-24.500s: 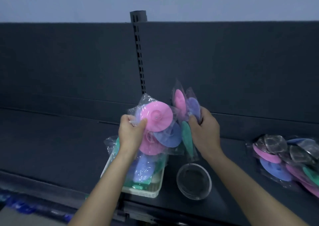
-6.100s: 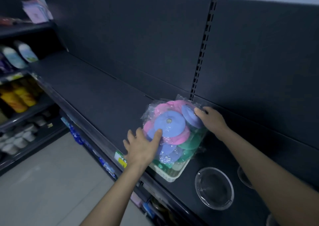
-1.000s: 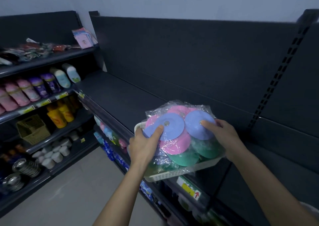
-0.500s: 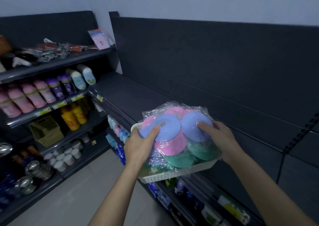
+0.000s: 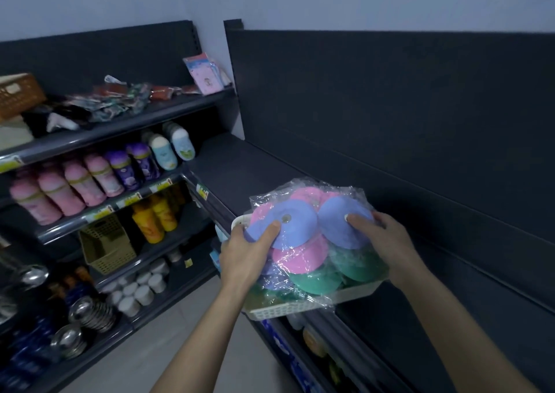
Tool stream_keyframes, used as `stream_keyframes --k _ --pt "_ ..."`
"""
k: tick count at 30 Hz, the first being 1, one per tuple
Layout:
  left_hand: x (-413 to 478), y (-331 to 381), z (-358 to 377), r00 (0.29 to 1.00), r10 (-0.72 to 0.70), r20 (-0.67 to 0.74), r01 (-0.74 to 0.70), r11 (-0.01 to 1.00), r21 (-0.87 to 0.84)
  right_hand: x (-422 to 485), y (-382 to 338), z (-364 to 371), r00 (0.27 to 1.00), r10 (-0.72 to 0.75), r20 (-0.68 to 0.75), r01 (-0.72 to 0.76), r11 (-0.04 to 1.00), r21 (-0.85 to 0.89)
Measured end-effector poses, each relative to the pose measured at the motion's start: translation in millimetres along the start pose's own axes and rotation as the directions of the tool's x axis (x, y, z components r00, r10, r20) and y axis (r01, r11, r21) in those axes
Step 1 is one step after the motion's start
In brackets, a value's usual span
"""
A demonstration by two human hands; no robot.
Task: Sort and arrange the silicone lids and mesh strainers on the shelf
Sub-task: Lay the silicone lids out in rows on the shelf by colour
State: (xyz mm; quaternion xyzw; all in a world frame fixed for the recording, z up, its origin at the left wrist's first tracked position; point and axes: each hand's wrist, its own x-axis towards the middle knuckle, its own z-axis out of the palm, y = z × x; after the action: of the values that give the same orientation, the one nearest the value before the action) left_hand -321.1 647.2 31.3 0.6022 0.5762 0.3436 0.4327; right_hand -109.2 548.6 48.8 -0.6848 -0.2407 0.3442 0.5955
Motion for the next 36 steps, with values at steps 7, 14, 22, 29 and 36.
stream_keyframes --k 7,14,22,29,36 --pt "75 7 -8 0.999 -0.009 0.036 0.008 1.000 0.010 54 -10 48 1.000 0.026 -0.005 -0.026 1.000 0.008" --pt "165 5 -14 0.988 0.031 0.151 -0.040 0.998 0.051 88 -18 96 0.996 -0.012 -0.087 0.014 1.000 0.027" --pt "261 13 -21 0.893 0.178 0.414 -0.235 0.968 0.092 101 -19 156 0.931 0.077 -0.357 -0.021 0.987 0.160" --pt "313 19 -4 0.795 0.204 0.572 -0.277 0.960 0.042 102 -24 185 0.829 0.084 -0.552 -0.002 0.989 0.148" --pt "337 25 36 0.676 0.242 0.696 -0.283 0.957 -0.058 121 -17 180 0.746 0.104 -0.657 -0.020 0.991 0.135"
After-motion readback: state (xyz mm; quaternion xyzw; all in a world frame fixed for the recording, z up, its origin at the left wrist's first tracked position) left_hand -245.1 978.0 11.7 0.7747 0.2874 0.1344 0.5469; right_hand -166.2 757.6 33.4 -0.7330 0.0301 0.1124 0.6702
